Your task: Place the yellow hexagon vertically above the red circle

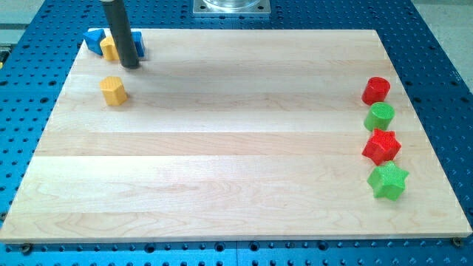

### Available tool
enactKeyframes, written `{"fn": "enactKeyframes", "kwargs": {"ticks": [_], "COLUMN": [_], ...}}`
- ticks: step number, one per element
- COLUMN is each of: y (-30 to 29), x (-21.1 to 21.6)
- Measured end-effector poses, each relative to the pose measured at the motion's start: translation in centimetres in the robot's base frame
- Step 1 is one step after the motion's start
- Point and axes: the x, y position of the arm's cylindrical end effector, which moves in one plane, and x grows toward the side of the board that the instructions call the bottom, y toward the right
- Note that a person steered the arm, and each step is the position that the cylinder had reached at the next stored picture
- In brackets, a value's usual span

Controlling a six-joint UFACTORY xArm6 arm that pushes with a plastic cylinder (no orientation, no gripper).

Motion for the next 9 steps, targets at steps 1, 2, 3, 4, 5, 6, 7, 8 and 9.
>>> {"fn": "enactKeyframes", "kwargs": {"ticks": [1,2,3,4,5,6,7,8,9], "y": [-5.6,-6.8,4.1,10.6,0.8,-0.1,12.4,19.6,11.8], "x": [2.8,10.2,10.3,9.2,10.1,6.2,5.1,5.3,5.4]}}
